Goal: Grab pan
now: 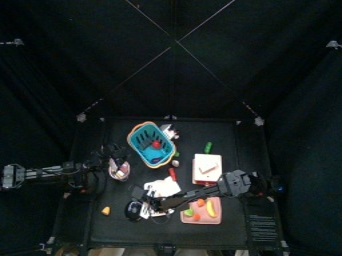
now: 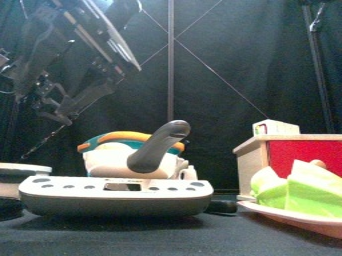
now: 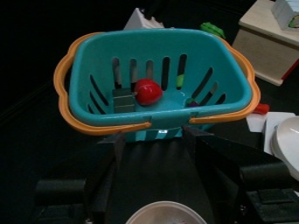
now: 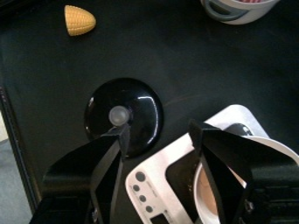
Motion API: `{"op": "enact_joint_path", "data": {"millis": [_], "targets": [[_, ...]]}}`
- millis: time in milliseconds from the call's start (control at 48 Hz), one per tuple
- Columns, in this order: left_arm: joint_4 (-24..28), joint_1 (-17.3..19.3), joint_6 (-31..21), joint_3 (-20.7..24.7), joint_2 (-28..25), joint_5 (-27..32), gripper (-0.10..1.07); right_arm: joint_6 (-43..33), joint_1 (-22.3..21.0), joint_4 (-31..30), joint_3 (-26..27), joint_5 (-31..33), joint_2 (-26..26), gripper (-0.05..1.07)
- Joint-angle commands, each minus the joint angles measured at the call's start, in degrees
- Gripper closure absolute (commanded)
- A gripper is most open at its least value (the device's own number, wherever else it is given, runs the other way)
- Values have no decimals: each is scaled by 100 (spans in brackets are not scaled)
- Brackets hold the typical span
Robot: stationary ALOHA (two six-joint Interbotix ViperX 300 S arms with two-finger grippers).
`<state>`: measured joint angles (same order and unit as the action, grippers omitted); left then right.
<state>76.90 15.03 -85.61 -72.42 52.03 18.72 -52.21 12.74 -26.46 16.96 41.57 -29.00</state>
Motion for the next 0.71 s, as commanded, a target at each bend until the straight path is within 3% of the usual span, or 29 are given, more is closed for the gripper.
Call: {"op": "enact_joint_path", "data": {"millis": [0, 417, 688], "targets": [[18, 18, 9, 88, -9, 0, 7, -9, -149, 44, -193, 0, 598, 13], [9, 18, 9, 79, -9, 0, 7, -44, -765, 703, -2101, -18, 1688, 13], [-62, 9, 9, 79, -9, -9, 7, 0, -870, 545, -2646, -18, 1811, 13]]}}
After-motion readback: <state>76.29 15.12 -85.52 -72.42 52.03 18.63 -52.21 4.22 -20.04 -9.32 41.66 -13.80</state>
